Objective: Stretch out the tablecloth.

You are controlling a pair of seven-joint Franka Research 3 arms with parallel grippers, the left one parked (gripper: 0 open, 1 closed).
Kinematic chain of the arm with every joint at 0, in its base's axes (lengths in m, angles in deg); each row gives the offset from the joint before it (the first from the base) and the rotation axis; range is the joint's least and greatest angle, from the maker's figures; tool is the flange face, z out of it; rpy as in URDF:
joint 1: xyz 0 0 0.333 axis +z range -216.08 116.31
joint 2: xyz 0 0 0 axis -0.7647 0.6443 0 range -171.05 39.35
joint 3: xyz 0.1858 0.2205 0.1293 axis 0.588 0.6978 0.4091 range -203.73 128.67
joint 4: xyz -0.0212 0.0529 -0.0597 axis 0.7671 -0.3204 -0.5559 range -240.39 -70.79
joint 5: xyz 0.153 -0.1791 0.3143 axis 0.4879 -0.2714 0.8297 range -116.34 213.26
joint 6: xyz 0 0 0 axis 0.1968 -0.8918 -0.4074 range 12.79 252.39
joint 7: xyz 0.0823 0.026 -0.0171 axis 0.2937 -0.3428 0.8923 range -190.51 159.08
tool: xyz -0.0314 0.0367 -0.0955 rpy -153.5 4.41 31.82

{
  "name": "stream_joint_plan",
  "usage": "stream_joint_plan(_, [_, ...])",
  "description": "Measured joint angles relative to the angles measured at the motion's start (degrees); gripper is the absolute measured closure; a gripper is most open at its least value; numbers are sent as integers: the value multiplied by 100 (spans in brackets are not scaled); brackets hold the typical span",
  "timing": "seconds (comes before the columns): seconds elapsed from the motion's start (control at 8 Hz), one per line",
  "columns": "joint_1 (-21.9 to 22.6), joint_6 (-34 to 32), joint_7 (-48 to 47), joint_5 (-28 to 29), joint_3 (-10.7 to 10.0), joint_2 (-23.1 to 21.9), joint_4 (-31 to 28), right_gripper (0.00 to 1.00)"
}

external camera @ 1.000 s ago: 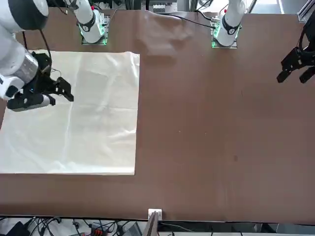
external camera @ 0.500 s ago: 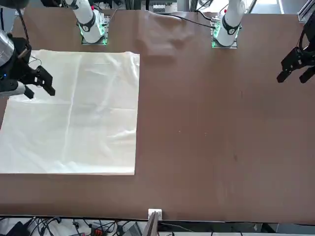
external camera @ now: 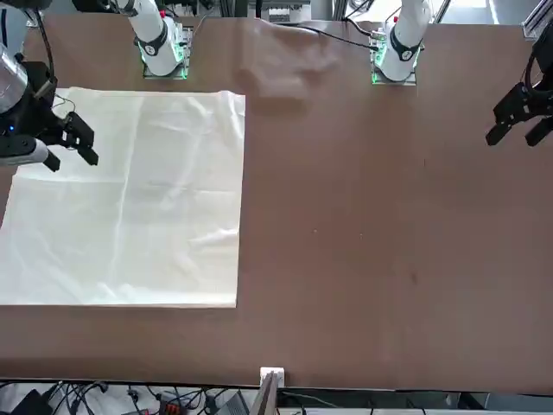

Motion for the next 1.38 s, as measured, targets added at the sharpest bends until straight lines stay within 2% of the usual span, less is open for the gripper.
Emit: stream_joint_plan(1.38, [88,-124,0,-9,6,12,0,0])
